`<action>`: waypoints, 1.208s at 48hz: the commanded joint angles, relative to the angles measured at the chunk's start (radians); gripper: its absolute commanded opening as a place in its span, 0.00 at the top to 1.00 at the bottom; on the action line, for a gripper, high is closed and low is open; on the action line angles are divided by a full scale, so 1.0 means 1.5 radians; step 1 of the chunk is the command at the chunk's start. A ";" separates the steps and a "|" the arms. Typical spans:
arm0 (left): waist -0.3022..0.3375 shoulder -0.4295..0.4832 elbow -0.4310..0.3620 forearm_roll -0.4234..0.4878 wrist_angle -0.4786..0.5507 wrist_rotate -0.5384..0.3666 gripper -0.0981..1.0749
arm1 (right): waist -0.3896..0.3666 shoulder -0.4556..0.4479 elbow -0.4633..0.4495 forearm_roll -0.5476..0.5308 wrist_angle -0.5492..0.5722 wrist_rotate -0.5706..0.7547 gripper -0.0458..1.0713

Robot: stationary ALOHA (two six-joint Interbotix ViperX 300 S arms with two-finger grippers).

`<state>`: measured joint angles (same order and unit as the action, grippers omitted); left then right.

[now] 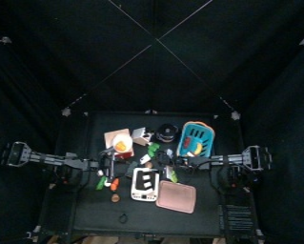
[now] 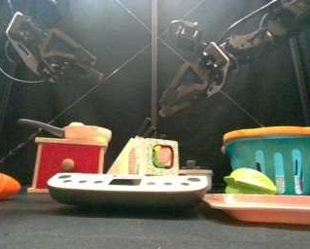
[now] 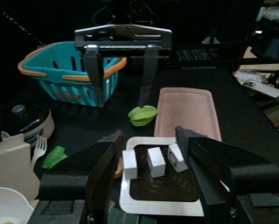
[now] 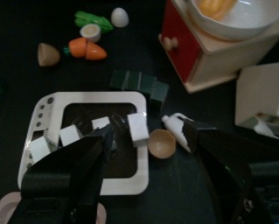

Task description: Grab white sushi piece

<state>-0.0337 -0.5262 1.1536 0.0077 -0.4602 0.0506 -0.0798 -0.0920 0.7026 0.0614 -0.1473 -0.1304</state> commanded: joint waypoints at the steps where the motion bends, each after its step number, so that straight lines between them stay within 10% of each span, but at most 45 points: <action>1: -0.004 -0.003 -0.007 0.005 -0.006 0.001 0.17 | -0.001 0.016 -0.013 -0.003 -0.024 -0.001 0.11; 58: 0.039 -0.062 0.022 0.042 -0.006 -0.002 0.17 | -0.022 0.157 -0.107 -0.005 0.071 0.002 0.11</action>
<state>0.0215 -0.6197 1.1996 0.0706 -0.4602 0.0491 -0.1074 0.1611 0.5568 0.0506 -0.0399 -0.1273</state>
